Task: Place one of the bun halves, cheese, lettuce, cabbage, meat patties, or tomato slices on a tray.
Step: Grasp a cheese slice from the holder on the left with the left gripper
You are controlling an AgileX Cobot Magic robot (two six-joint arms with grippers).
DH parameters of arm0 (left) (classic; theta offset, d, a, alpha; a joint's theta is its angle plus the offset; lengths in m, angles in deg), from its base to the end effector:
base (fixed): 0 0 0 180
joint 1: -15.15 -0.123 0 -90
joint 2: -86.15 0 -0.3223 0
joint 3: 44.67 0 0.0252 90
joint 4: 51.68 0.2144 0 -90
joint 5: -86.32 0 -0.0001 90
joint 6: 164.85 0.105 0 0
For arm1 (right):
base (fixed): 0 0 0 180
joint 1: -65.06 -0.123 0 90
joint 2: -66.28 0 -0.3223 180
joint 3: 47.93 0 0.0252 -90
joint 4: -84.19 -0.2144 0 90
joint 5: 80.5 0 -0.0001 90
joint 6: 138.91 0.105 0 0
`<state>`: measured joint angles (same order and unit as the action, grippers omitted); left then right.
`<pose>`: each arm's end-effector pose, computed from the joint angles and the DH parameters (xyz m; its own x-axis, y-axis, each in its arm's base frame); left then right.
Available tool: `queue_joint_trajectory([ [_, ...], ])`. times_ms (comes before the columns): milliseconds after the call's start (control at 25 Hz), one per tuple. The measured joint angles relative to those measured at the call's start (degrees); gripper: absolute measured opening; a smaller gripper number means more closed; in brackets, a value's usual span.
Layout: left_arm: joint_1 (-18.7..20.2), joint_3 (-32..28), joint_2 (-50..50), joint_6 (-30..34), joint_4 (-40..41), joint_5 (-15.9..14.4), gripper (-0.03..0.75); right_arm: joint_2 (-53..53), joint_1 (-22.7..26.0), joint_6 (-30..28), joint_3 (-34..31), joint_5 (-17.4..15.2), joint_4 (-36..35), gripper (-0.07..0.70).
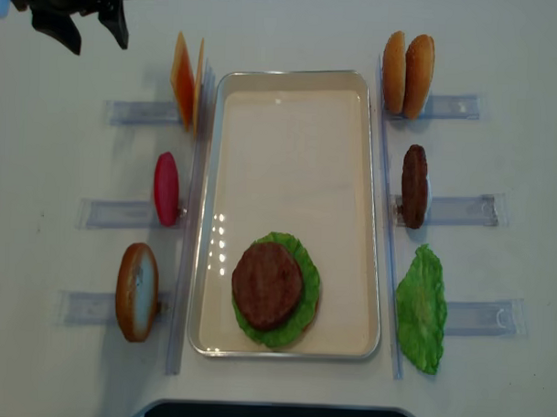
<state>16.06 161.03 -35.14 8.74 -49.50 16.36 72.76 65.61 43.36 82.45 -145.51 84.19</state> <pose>0.4093 -0.0027 0.3010 -0.9641 -0.0833 -0.2520 -0.0886 0.9960 0.0098 -0.0665 0.0006 0.2455 -0.5159 0.0446 -0.8555 0.0301 0.9990 0.0339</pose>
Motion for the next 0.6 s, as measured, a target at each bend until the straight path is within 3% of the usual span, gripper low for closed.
queue_joint_trajectory([
  [200, 2.26, 3.29, -3.39, -2.54, 0.71, -0.02, 0.597, 0.00, 0.00, 0.00, 0.00, 0.00, 0.00, 0.417],
  [600, 8.88, 4.01, -4.05, -9.36, 2.31, -0.07, 0.597, 0.00, 0.00, 0.00, 0.00, 0.00, 0.00, 0.417],
])
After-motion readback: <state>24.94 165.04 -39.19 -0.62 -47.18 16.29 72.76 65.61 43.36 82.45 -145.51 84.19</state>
